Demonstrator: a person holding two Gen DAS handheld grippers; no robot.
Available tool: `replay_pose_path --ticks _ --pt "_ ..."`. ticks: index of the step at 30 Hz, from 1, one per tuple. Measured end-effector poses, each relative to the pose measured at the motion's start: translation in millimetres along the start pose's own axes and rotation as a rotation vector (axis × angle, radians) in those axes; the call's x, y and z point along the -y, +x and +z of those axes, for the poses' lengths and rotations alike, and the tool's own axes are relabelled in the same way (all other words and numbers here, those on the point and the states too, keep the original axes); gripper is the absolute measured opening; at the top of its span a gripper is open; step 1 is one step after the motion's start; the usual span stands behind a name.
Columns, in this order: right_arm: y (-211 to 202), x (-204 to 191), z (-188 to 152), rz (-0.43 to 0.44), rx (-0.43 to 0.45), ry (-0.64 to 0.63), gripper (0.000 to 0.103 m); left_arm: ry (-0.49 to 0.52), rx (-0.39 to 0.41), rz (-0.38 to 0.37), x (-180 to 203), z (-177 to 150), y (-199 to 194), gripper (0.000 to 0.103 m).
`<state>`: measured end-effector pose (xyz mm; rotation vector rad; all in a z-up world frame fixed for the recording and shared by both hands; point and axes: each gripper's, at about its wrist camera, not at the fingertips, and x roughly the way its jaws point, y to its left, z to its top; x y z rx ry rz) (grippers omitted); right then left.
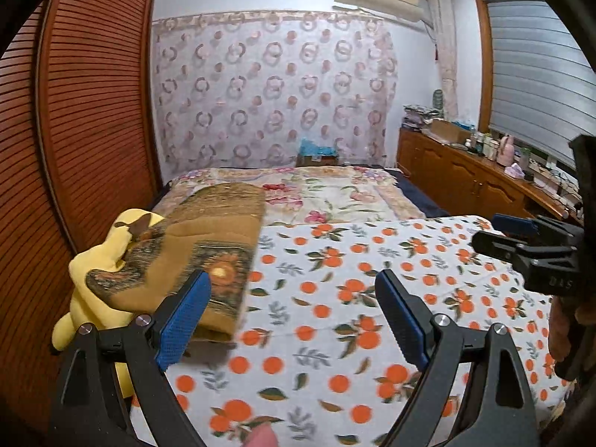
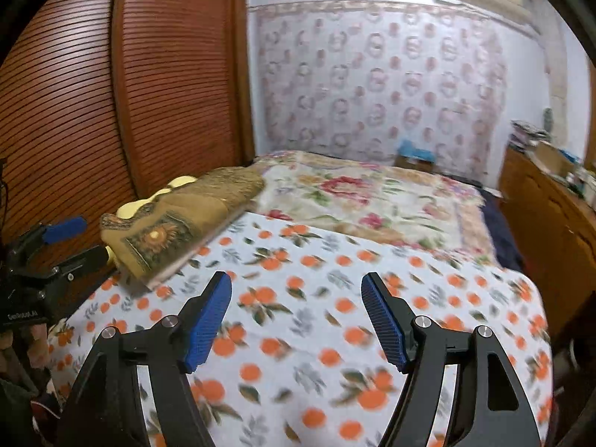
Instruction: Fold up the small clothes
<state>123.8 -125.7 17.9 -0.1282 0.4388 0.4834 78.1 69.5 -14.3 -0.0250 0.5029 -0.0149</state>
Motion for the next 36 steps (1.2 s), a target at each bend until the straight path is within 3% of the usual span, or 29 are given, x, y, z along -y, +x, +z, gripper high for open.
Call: replay_pose_path --ticks 5,12,21,36 --pt "-36 3 -13 -0.049 0.032 0.034 0.075 0.012 0.0 -0.021 26 2 -4 0.09" --pt "-75 -2 -22 -0.099 0.071 0.062 0.086 0.024 -0.002 -0.076 54 13 -14 0.09" --pt "-115 -3 -28 -0.172 0.159 0.102 0.089 0.031 0.026 -0.063 67 33 -36 0.09" --pt "-113 3 -40 -0.17 0.188 0.107 0.089 0.043 0.05 -0.067 72 36 -46 0.09"
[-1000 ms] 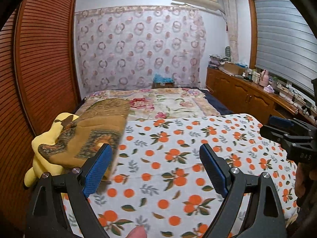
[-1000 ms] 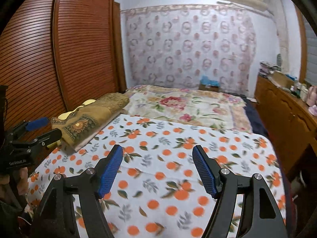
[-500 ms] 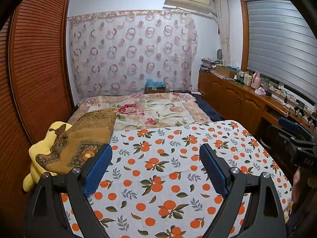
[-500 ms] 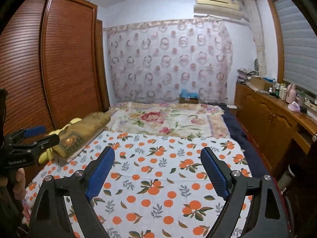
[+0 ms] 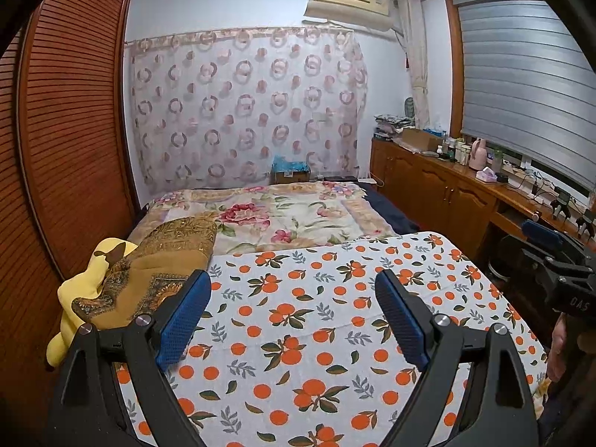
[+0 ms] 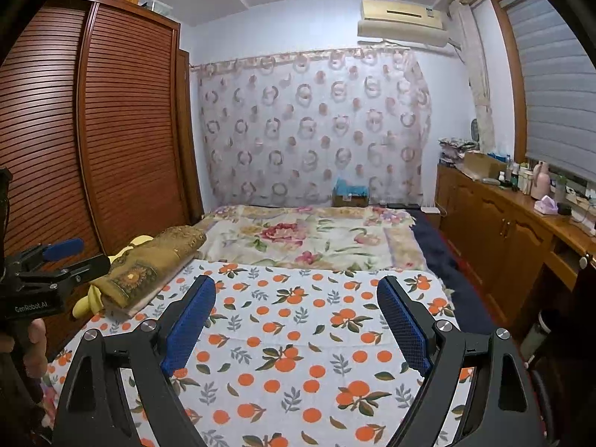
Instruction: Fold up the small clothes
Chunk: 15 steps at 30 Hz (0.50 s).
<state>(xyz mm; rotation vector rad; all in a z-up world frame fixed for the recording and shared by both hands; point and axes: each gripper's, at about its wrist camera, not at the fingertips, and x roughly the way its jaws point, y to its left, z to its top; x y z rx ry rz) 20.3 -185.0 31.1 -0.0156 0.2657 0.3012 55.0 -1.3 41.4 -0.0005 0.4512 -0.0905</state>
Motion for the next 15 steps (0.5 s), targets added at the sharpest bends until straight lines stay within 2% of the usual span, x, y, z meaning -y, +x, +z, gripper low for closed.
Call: replay_pose_path --ticks 15 --pt "6.8 5.9 -0.1 -0.004 0.0 -0.006 0.089 0.0 0.001 0.0 -0.4 0.2 -2.0 0.09"
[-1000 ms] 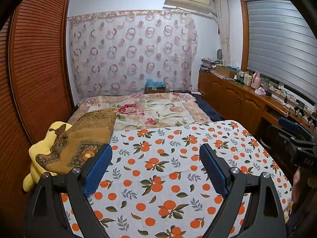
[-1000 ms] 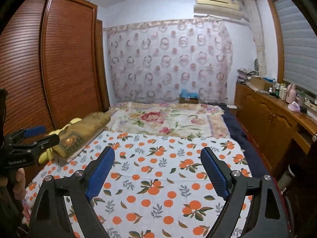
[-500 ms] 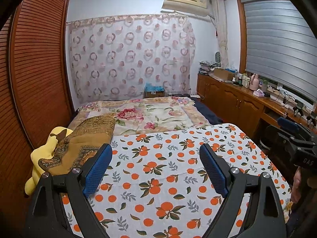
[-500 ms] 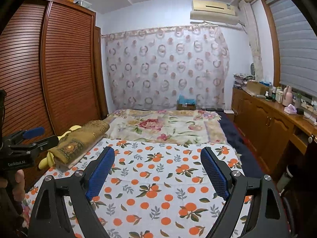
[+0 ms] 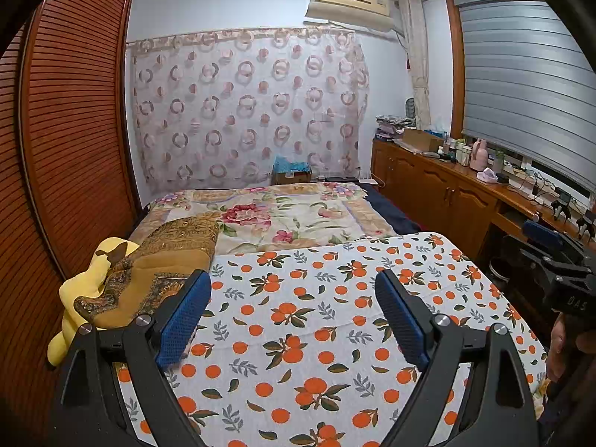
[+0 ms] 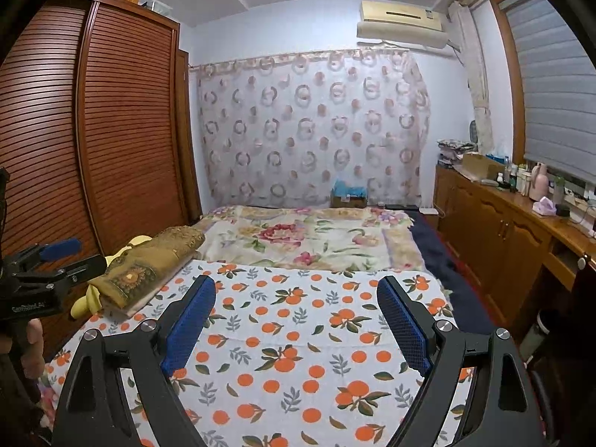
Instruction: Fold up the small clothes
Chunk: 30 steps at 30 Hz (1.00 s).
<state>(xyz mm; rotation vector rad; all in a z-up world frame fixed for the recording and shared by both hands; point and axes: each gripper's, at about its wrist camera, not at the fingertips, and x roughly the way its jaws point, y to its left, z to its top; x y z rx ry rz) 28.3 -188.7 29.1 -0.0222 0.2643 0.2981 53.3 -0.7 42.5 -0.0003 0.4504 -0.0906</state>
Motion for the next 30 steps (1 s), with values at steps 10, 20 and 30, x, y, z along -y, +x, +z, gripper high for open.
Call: replay_pose_path --ticks 10,20,30 --pt "2.6 5.9 1.1 0.003 0.0 -0.005 0.09 -0.001 0.0 0.002 -0.3 -0.4 0.2 0.09" --pt "3.8 7.6 1.3 0.005 0.003 -0.01 0.089 0.0 0.001 0.002 -0.6 -0.3 0.5 0.09" --pt "6.0 9.3 0.4 0.005 0.004 -0.011 0.089 0.0 0.003 0.002 -0.6 -0.2 -0.7 0.09"
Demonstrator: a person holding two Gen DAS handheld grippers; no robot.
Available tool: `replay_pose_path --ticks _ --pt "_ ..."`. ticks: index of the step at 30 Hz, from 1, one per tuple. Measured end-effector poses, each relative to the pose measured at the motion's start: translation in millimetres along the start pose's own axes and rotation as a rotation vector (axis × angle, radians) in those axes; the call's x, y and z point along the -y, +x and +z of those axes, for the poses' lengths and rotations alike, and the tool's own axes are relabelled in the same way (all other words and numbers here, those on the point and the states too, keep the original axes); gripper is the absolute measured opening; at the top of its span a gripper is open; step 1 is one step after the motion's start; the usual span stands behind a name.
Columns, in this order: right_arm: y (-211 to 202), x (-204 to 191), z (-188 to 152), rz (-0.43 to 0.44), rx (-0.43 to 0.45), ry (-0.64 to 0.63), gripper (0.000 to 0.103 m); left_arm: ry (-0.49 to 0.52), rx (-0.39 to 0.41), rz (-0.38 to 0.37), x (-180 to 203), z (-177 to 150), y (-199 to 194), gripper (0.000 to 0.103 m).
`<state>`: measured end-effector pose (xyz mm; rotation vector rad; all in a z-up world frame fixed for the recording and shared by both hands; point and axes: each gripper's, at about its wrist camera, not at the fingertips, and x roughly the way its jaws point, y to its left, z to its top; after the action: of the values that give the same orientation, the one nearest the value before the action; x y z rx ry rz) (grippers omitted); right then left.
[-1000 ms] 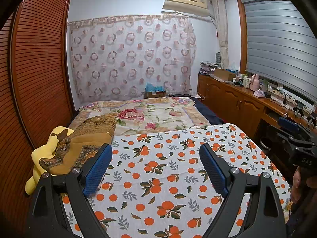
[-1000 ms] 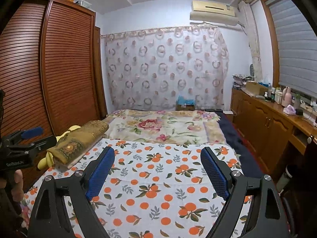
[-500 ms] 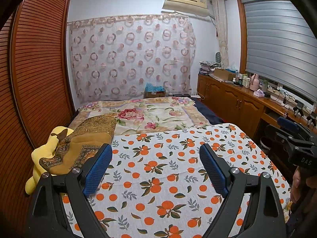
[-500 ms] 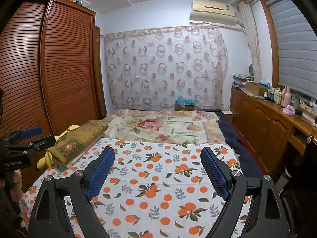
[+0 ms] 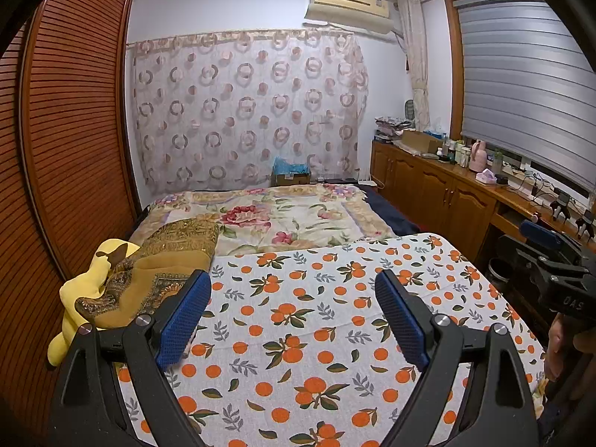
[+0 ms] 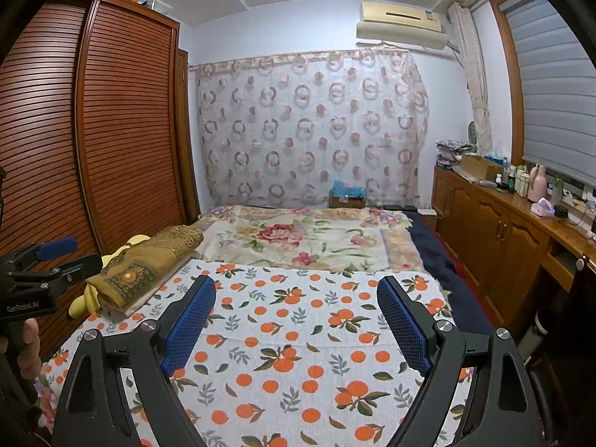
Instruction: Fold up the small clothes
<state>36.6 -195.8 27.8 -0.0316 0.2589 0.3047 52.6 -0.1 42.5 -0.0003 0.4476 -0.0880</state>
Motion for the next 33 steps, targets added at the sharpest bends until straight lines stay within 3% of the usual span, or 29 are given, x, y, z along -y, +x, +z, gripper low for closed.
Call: replay_pose_path --ticks 33 --pt "0.6 2.0 -2.8 -0.001 0.0 0.003 0.09 -0.001 0.001 0.0 -0.1 -0.8 -1.4 0.09"
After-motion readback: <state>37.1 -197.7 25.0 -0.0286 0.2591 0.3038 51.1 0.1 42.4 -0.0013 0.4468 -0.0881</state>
